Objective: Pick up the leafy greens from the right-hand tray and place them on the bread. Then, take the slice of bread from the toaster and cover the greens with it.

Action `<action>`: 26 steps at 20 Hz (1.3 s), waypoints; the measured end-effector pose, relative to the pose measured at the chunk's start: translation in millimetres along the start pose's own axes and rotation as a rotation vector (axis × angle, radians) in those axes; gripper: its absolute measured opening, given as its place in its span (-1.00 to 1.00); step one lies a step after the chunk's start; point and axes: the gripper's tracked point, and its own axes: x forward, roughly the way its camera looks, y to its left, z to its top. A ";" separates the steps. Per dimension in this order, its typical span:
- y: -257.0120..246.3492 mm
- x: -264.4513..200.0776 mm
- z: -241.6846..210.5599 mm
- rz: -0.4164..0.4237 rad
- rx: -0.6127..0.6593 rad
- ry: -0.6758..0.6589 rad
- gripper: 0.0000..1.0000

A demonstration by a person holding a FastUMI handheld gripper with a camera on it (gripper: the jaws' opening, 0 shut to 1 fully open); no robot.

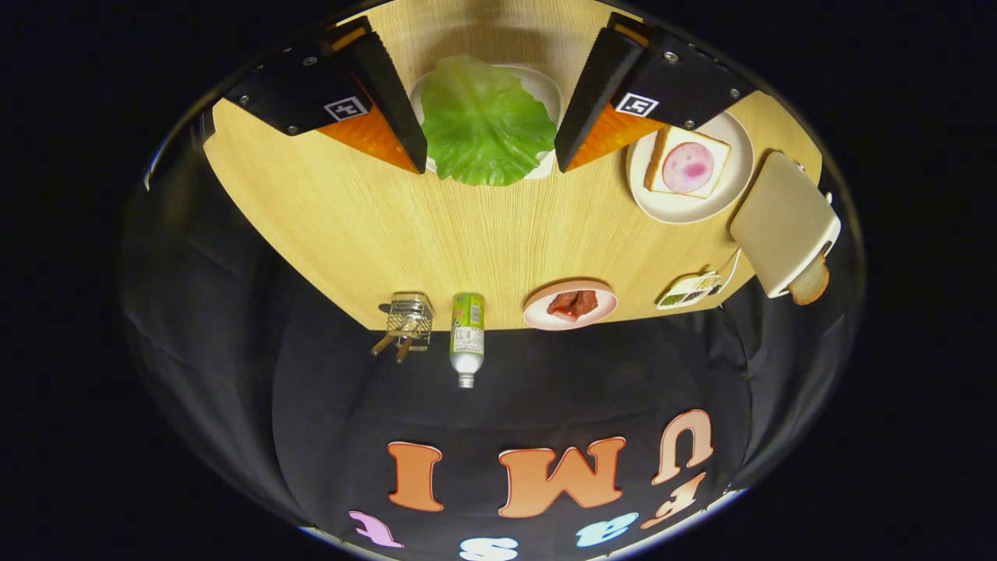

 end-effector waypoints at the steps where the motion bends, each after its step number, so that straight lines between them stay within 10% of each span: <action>1: -1.7 3.0 -5.8 0.000 0.000 0.016 0.98; 15: -4.4 33.0 -60.4 0.019 -0.021 0.180 0.51; 23: -8.3 35.5 -61.4 0.018 -0.028 0.191 -0.07; 26: -8.8 36.9 -61.1 0.020 -0.017 0.193 -0.61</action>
